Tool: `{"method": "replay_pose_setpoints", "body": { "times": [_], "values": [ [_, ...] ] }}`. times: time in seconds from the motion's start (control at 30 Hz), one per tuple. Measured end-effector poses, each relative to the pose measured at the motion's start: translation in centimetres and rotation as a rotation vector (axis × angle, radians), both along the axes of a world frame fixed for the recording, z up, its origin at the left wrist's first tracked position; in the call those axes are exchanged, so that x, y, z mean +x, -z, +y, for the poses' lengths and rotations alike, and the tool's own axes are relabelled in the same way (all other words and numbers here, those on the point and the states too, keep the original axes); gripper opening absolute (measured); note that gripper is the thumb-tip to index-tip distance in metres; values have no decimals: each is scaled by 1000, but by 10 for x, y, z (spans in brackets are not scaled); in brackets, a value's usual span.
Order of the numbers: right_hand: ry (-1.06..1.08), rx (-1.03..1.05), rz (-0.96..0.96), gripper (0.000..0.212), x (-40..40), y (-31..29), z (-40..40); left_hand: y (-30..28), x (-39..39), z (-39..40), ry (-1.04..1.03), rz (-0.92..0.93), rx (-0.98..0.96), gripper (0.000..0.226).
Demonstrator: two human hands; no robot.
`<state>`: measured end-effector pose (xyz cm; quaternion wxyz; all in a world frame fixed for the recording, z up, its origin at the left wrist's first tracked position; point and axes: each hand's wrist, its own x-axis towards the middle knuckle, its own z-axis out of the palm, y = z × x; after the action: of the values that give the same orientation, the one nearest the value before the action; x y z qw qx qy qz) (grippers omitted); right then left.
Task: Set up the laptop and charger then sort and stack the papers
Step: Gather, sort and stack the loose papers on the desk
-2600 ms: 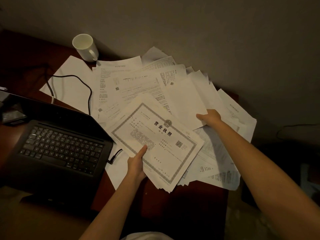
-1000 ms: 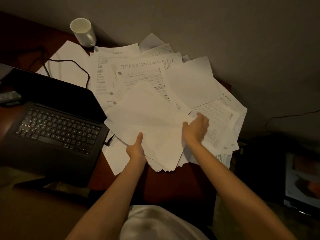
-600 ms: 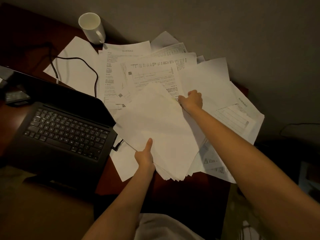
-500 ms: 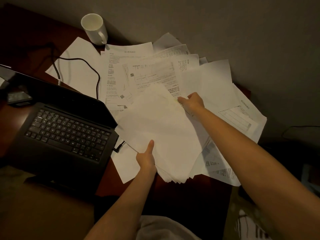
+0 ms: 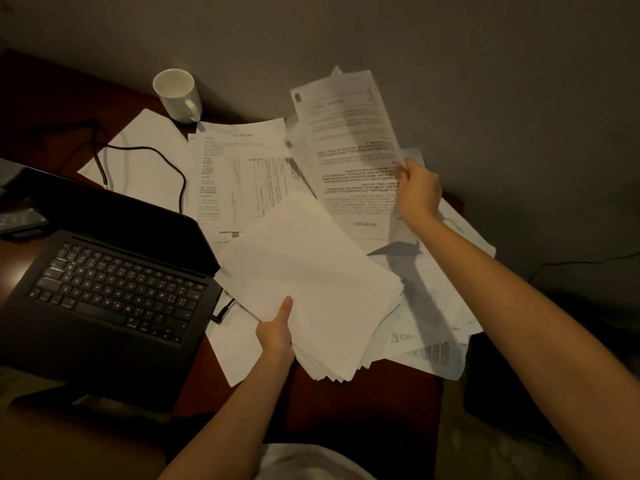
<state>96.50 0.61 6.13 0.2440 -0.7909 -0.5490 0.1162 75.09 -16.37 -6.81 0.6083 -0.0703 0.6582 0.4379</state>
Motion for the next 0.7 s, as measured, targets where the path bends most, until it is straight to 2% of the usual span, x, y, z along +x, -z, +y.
{"method": "replay_pose_setpoints", "body": {
  "times": [0.1, 0.2, 0.33, 0.43, 0.57, 0.7],
  "values": [
    [-22, 73, 100, 23, 4, -24, -10, -2, -3, 1, 12, -4, -9, 46],
    [-35, 58, 353, 26, 7, -46, -22, -6, -7, 1, 39, -29, -11, 46],
    [-207, -328, 686, 18, 15, -52, -50, -9, -14, -3, 102, -49, 15, 46],
    [-297, -552, 597, 14, 13, -21, -72, -15, -16, -5, 56, -114, 43, 50],
    [-266, -587, 417, 30, -7, 26, -86, -14, -17, -6, -96, -271, 164, 65],
    [-370, -628, 320, 34, -28, 46, -92, -13, -15, -7, 31, -236, 169, 46]
  ]
}}
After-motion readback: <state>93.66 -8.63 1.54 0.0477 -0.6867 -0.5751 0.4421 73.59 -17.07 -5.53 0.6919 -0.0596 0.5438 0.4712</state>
